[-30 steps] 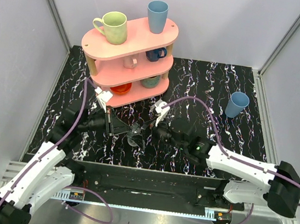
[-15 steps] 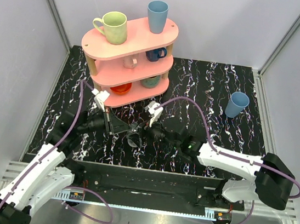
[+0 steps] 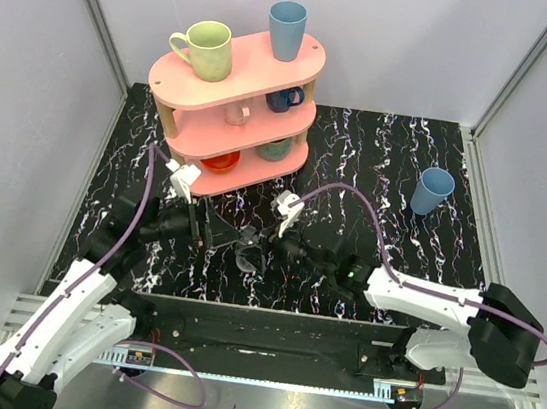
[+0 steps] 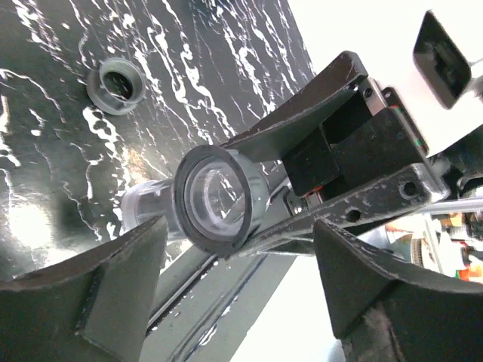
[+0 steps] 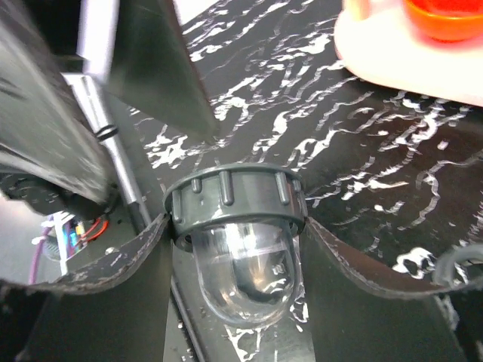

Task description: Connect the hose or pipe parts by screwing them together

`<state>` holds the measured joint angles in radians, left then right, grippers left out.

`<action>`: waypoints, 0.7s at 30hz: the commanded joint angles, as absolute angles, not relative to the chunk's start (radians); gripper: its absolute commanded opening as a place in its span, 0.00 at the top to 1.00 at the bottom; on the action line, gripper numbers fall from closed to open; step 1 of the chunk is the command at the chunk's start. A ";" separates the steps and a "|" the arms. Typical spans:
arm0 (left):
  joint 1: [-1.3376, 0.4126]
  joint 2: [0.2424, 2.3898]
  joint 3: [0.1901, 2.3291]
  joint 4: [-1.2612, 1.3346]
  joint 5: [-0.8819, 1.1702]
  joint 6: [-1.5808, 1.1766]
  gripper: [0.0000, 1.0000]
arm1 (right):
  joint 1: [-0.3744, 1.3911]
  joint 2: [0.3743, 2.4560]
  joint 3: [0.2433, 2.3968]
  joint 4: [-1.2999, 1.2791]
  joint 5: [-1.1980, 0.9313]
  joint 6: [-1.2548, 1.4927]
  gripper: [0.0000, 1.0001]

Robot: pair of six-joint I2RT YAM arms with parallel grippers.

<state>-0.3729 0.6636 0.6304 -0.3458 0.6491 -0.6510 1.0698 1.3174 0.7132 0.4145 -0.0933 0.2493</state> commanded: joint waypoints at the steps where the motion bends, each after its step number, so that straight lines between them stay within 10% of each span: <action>1: -0.373 0.669 0.805 -0.529 0.484 -0.487 0.12 | 1.072 1.203 0.672 0.359 0.144 0.255 0.77; 21: -0.681 1.639 1.451 -0.689 -0.070 -0.316 0.14 | 1.072 0.648 0.664 -0.408 0.434 0.469 0.73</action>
<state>-0.6491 1.4837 1.3075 -0.6655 0.0879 -0.3607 1.0710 0.7547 0.6575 -0.3153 0.3557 0.4034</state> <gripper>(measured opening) 0.869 0.636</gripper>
